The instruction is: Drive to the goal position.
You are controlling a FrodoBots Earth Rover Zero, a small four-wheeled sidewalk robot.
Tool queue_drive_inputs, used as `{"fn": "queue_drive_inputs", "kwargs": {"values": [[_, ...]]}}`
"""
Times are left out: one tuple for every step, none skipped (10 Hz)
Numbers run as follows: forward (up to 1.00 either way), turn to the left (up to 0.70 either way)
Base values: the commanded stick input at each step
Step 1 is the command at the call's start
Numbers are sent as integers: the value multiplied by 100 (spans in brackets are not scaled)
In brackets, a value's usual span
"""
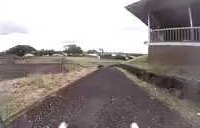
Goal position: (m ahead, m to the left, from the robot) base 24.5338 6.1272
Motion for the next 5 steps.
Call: {"fn": "queue_drive_inputs", "kwargs": {"values": [[85, 0], [85, 0], [85, 0], [85, 0], [85, 0]]}}
